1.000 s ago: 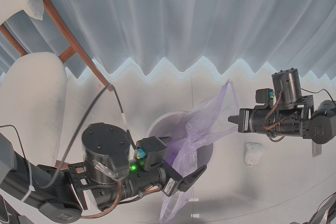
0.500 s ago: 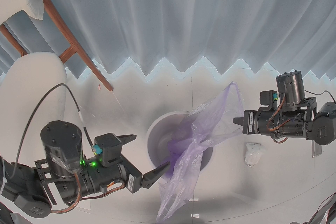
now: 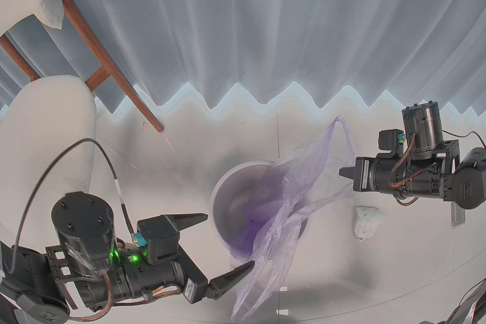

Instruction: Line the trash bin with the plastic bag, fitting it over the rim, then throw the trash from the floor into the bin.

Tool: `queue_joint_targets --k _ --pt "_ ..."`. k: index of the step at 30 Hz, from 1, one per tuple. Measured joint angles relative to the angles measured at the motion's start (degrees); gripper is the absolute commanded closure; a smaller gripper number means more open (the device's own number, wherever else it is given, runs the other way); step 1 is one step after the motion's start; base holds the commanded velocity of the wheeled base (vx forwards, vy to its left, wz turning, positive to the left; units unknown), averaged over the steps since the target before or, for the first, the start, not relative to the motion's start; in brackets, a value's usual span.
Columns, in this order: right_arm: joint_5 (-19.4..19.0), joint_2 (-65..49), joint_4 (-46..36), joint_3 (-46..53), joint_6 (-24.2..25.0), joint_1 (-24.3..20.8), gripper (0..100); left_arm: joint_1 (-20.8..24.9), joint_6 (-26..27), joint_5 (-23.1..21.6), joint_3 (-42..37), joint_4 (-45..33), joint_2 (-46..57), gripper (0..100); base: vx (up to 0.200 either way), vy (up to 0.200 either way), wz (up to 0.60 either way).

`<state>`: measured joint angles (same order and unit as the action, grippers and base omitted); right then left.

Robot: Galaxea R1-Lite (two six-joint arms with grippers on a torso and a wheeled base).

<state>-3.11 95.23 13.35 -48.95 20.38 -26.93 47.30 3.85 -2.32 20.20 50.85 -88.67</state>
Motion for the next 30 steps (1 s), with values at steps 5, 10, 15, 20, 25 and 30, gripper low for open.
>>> queue_joint_targets --k 5,10,15,20,25,30 --pt "0.0 0.0 0.0 -0.1 0.0 0.4 100 1.8 0.1 0.4 0.0 0.0 -1.8 0 0.0 0.0 0.0" --pt "0.0 0.0 0.0 -0.2 0.0 0.5 100 1.6 0.5 0.6 0.6 0.2 -4.4 0 0.0 0.0 0.0" --pt "0.0 -0.1 0.1 -0.2 0.0 0.5 100 1.7 0.8 0.7 1.9 0.5 -7.1 0 0.0 0.0 0.0" --pt "0.0 -0.2 0.1 -0.1 0.0 0.5 100 2.2 1.0 0.7 3.6 0.7 -9.4 0 0.0 0.0 0.0" --pt "0.0 -0.3 0.1 -0.1 0.0 0.5 100 2.3 1.1 0.7 4.1 0.8 -10.7 0 0.0 0.0 0.0" --pt "0.0 -0.3 0.1 0.0 0.0 0.5 100 2.9 1.2 0.7 4.1 0.8 -11.3 0 0.0 0.0 0.0"
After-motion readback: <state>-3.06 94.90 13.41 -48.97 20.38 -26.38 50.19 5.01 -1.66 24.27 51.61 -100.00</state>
